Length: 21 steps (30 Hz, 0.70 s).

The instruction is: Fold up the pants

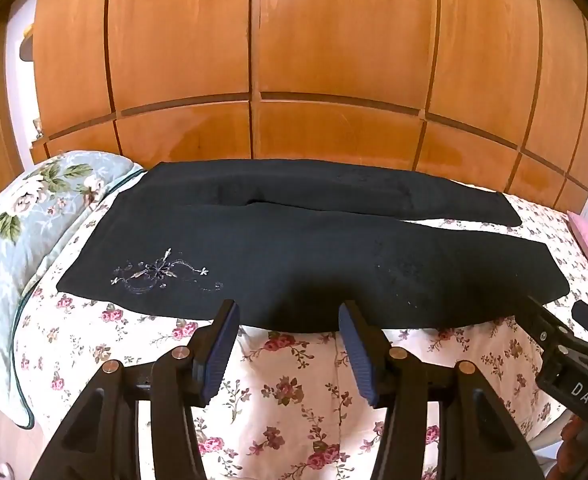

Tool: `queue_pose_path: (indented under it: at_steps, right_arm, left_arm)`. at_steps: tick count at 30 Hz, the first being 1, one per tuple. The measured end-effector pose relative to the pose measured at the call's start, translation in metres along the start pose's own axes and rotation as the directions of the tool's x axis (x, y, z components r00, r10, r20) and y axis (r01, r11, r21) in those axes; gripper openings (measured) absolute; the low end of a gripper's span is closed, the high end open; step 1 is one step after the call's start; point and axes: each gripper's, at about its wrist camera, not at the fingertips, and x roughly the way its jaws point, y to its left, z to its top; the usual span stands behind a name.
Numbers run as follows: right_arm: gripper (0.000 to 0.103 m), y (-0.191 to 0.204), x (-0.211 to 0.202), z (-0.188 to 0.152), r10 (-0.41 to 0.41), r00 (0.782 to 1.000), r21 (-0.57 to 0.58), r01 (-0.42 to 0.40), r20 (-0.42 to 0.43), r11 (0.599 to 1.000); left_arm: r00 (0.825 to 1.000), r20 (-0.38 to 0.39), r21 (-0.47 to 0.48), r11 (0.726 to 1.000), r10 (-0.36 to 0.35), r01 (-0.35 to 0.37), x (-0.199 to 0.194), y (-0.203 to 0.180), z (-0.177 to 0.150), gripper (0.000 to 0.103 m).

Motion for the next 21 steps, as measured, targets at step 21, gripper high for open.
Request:
queue_pose_path:
  at_steps: [21]
  right_arm:
    - [0.103, 0.0007, 0.0018, -0.0009, 0.001, 1.000, -0.001, -0.001, -0.009, 1.000]
  left_arm:
    - [1.000, -0.008, -0.001, 1.000, -0.004, 0.004, 0.0020, 0.0002, -0.0037, 0.053]
